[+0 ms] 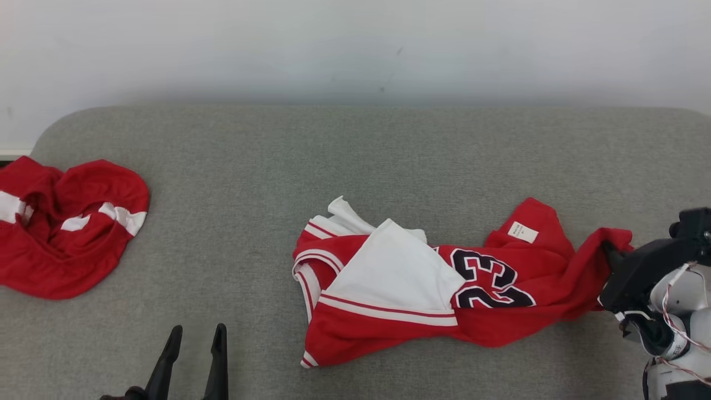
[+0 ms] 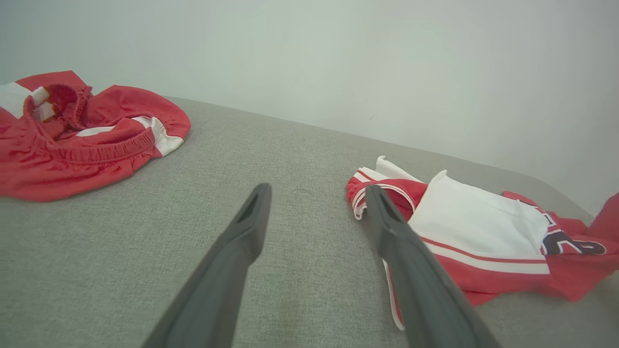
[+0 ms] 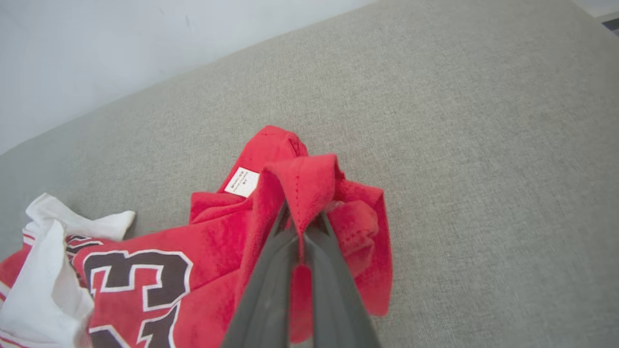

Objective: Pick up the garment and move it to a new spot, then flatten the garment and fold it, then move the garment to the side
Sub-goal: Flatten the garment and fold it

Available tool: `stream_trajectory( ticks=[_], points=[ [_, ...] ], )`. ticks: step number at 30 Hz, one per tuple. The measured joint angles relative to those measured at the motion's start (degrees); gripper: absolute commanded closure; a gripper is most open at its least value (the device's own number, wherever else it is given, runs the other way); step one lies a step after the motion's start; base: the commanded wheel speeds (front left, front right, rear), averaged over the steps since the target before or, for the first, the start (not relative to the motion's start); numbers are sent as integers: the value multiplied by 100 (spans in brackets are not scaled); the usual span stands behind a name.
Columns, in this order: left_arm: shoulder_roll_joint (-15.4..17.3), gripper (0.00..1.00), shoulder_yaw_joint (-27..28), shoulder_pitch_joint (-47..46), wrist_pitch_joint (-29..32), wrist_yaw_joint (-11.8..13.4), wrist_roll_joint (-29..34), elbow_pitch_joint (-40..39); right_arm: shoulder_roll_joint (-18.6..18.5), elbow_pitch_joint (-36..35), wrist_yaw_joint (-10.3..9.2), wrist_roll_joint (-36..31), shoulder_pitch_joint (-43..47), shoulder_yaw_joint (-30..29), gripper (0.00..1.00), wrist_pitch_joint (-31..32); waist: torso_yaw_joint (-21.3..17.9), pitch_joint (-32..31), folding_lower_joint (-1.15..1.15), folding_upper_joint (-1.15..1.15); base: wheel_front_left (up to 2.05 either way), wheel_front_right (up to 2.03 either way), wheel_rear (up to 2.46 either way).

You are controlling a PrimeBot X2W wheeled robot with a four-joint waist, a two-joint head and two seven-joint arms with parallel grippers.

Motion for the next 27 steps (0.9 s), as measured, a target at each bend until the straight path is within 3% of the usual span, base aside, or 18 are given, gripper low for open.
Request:
stream_trajectory(
  ticks=[5,6,7,8,9,18,27],
  points=[
    [2,0,-63,-83,0,0,-18,16,-143,1185,0,-476,-624,-73,100,-581,260,138,1,0,0,0,0],
    [3,0,-80,-106,0,0,-24,19,-179,1374,0,-592,-725,-73,94,-713,310,171,1,0,0,0,0],
    [3,0,-98,-135,0,0,-33,19,-212,1560,0,-701,-823,-66,94,-845,355,207,1,0,0,0,0],
    [4,0,-114,-160,0,0,-43,16,-243,1740,0,-799,-915,-48,58,-959,397,249,1,0,0,0,0],
    [5,0,-122,-175,0,0,-47,16,-281,1906,0,-906,-986,-41,0,-1057,435,291,1,0,0,0,0],
    [5,0,-33,-270,0,0,-55,63,-664,2526,0,-1451,-1376,472,0,-2161,560,520,2,1,0,0,0],
    [-19,0,92,-200,-1,0,-47,75,-853,1866,0,-1514,-760,1081,0,-3593,239,275,0,0,0,0,0]
  ],
)
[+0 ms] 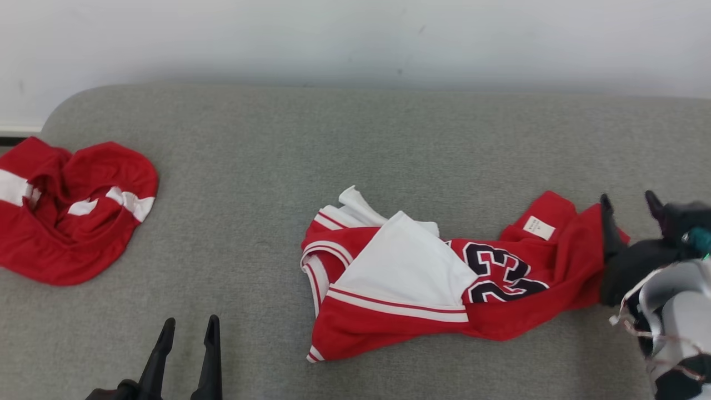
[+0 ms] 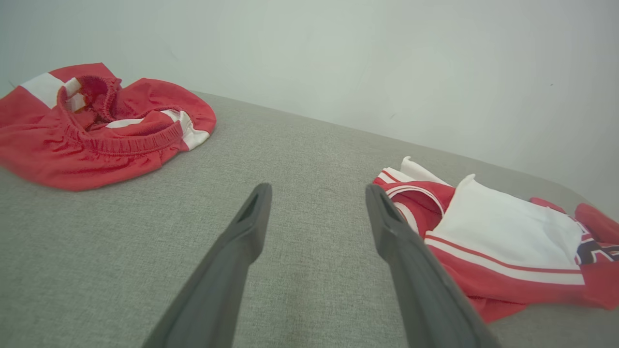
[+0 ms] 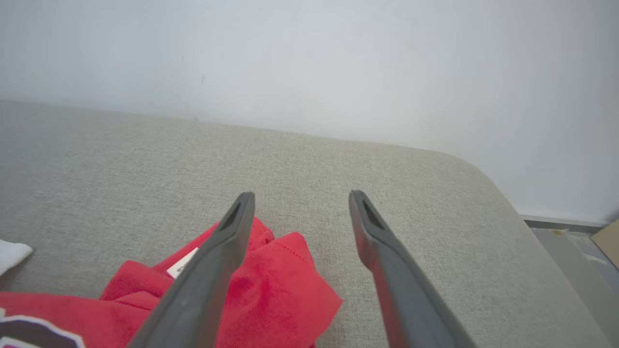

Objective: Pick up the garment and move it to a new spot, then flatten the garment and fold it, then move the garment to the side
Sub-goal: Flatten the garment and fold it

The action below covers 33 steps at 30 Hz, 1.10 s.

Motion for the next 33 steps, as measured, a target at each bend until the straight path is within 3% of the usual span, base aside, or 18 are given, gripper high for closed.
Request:
stream_trajectory(
  ticks=[12,24,33],
  points=[
    [-18,0,191,355,0,0,23,-10,222,-1505,0,391,1959,773,0,-1098,-516,-468,0,0,0,0,0],
    [-29,0,103,549,1,0,-2,-8,655,-2372,0,130,3130,437,0,-1335,-676,-879,-1,0,0,0,0],
    [-27,0,45,658,1,0,-29,0,788,-2544,0,122,3324,498,0,-1347,-680,-992,-1,0,0,0,0]
  ],
)
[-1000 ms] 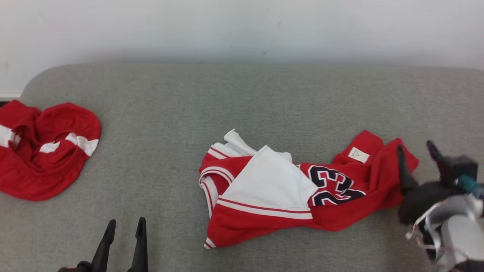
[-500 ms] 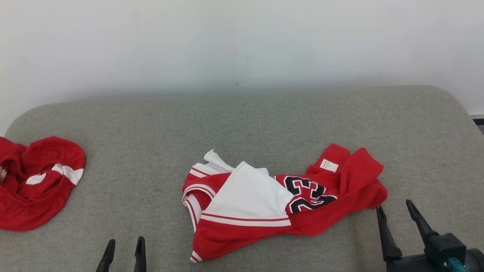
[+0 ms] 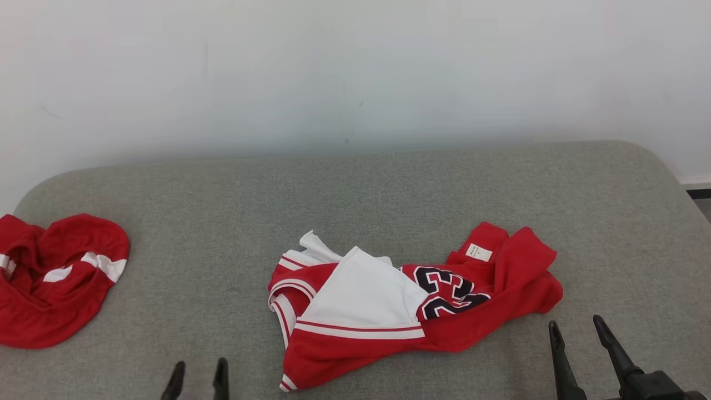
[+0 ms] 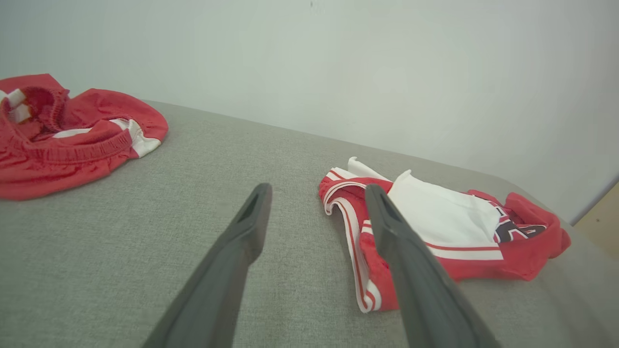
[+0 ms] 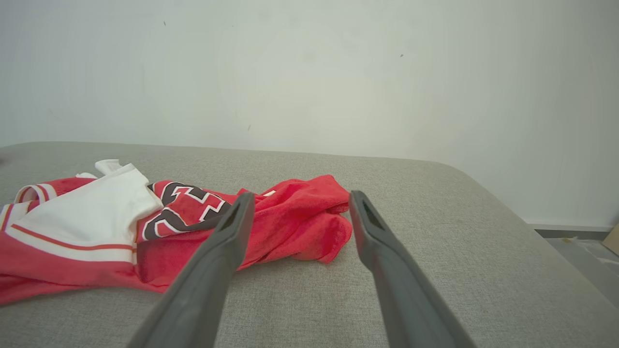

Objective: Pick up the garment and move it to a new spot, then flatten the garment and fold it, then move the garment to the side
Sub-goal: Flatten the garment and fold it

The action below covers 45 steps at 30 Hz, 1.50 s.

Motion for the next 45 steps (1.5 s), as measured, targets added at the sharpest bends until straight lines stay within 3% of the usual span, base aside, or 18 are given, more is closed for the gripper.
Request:
stream_trajectory(
  ticks=[5,20,24,28,33,40,41,42,43,45],
  points=[
    [42,0,-407,-381,52,0,-88,341,27,-47,0,31,8,58,0,15,-39,30,0,0,0,0,0],
    [453,0,-2071,-3362,1172,-1,-1241,2649,65,-89,0,182,-406,526,0,54,-630,581,1,0,0,0,0],
    [575,0,-1982,-3792,1308,114,-1343,3292,79,-45,0,216,-528,572,0,44,-836,757,2,0,0,0,0],
    [681,0,-1833,-4113,1365,499,-1315,3776,108,-7,0,227,-560,560,0,16,-996,915,2,1,0,0,0],
    [845,0,-1735,-4268,1639,755,-1316,4236,132,14,0,260,-600,555,0,-5,-1118,1059,2,1,0,0,0],
    [899,0,-1779,-4591,2296,747,-1406,4603,163,24,0,268,-686,575,0,-24,-1175,1200,2,0,0,0,0],
    [888,3,-1780,-4637,2432,744,-1432,4647,165,23,0,275,-696,572,0,-24,-1180,1216,1,0,0,0,0],
    [886,55,-1788,-4684,2535,735,-1455,4674,165,24,0,278,-707,567,0,-24,-1184,1230,1,0,0,0,0],
    [886,100,-1794,-4720,2574,711,-1463,4678,166,23,0,286,-723,568,0,-25,-1188,1244,1,0,0,0,0],
    [886,100,-1830,-4747,2525,645,-1465,4649,178,18,0,288,-749,571,0,-26,-1199,1271,1,0,0,0,0]
  ],
)
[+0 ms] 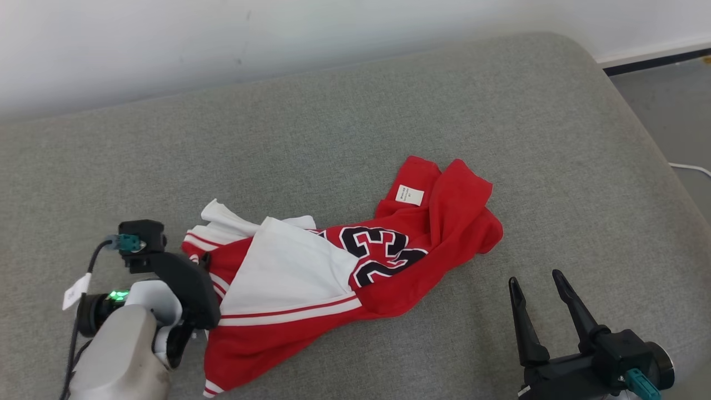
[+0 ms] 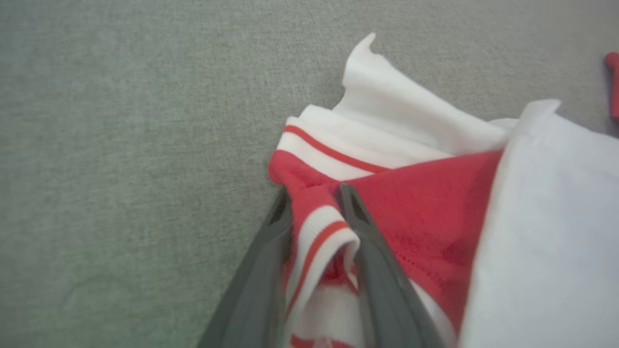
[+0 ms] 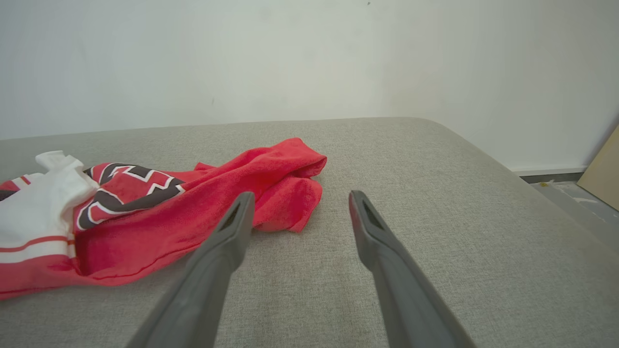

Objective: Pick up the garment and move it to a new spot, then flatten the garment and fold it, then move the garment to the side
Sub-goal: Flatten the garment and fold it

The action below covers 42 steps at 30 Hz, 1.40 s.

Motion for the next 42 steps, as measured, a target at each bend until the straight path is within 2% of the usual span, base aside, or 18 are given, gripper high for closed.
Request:
stream_trajectory(
  ticks=[5,10,14,22,23,24,35,42],
  points=[
    [53,100,-64,-81,-549,9,143,-68,11,-19,0,24,-35,31,0,-5,-56,63,0,0,0,0,0],
    [280,100,-81,-471,-1399,143,441,-162,10,-53,0,47,-79,82,0,-7,-155,141,1,0,0,0,0],
    [343,100,-45,-848,-1920,264,549,-211,-23,-74,0,51,-118,124,0,-5,-239,246,0,0,0,0,0],
    [636,100,-5,-1470,-2119,456,715,149,-96,-145,0,103,-191,264,0,-7,-439,506,1,0,0,0,0],
    [655,81,1,-1511,-2062,456,714,232,-99,-145,0,107,-211,280,0,-7,-461,540,0,1,0,0,0],
    [661,0,11,-1535,-2001,447,694,321,-100,-144,0,108,-229,294,0,-7,-480,572,0,1,0,0,0],
    [457,0,-37,-1599,-1849,349,559,688,-96,-87,0,140,-218,272,0,-18,-355,603,0,1,0,0,0],
    [171,0,-290,-1769,-1444,5,525,714,-93,-52,0,167,-249,387,0,-20,-209,449,-1,0,0,0,0]
  ],
)
